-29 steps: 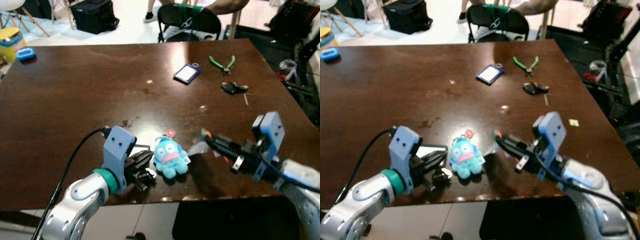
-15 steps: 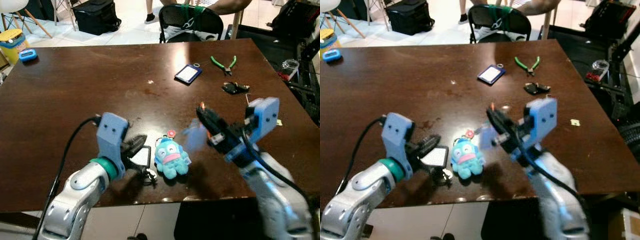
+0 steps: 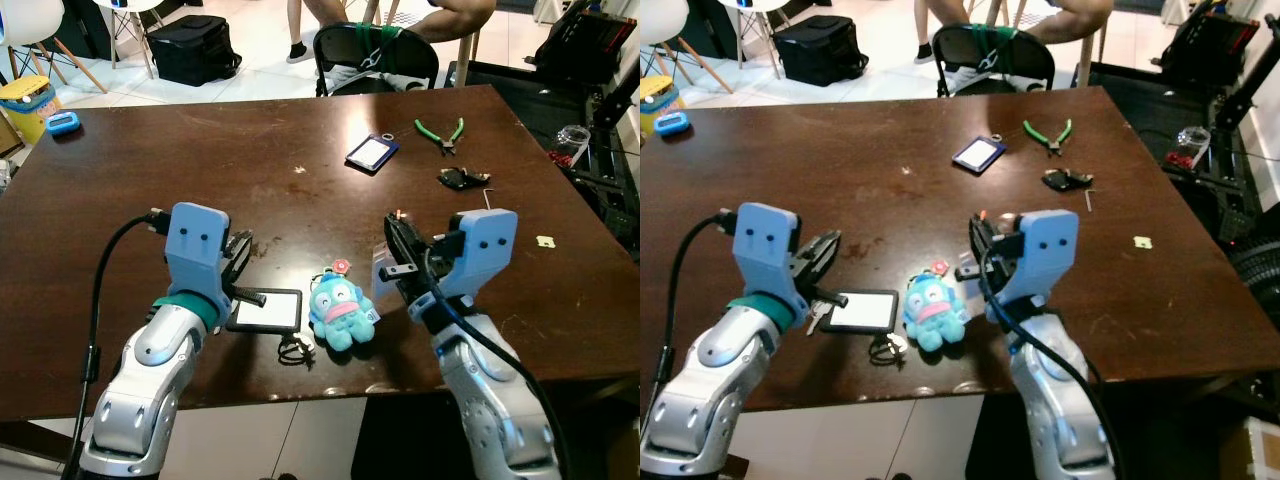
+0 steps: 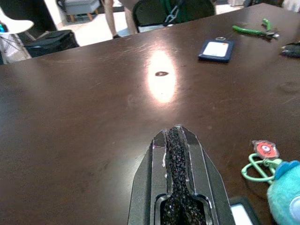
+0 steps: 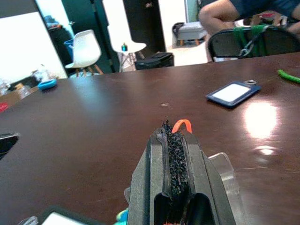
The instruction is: Hang keys on a hook
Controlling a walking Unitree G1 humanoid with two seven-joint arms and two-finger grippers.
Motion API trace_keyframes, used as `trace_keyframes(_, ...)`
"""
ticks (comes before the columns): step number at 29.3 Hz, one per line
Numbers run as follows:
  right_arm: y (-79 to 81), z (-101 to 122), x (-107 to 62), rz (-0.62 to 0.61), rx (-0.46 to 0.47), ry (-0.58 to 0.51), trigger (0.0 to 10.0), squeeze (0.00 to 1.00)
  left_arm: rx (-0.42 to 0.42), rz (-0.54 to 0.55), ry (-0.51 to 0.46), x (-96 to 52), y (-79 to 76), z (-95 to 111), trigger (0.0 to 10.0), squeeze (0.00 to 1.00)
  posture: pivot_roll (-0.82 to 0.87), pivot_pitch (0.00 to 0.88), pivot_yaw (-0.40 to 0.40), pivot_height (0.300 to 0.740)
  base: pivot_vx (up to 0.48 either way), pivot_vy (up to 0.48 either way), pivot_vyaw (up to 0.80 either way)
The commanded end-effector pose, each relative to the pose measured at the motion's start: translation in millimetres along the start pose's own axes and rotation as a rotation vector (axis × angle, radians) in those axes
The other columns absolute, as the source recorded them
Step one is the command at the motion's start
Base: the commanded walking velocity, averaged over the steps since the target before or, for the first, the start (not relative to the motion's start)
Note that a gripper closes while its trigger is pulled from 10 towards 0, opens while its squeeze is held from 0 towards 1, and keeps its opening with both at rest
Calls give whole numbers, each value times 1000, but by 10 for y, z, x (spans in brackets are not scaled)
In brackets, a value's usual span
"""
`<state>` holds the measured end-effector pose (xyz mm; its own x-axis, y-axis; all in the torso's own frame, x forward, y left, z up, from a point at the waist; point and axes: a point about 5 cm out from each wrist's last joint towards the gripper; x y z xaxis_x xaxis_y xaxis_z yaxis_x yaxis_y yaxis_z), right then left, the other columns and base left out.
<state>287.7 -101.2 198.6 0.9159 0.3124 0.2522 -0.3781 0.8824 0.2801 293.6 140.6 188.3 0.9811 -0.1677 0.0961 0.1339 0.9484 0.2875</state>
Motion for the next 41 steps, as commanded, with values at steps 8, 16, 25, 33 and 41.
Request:
trace_keyframes(8,117,-82,54,8,-24,-9,10000,0,6,35,25,-22,-2,-92,10000,0,-143,48,126,740,-375,0,0)
trace_keyframes(16,112,-90,54,7,-40,-9,10000,0,7,39,23,-23,5,-97,10000,0,-141,53,128,740,-386,0,0)
trace_keyframes(25,51,-97,62,-14,-87,-22,10000,0,15,36,23,-12,2,-106,10000,0,-136,52,130,740,-390,0,0)
trace_keyframes(33,-113,-40,77,-53,-196,-33,10000,0,4,30,19,15,3,-102,10000,0,-152,51,127,740,-388,0,0)
trace_keyframes(41,-381,48,64,-53,-335,4,10000,0,-58,24,-17,63,-157,-42,10000,0,-181,62,52,740,-376,0,0)
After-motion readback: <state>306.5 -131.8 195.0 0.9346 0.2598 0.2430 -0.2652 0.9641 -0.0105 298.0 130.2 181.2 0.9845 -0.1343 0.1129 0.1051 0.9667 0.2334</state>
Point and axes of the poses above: a point about 5 cm out from each wrist's last joint towards the gripper, its own x axis pointing out of the wrist towards the gripper, its own z axis along the axis of the wrist's last joint, y = z × x, and after that the axes turned 12 degrees about x, right-handed
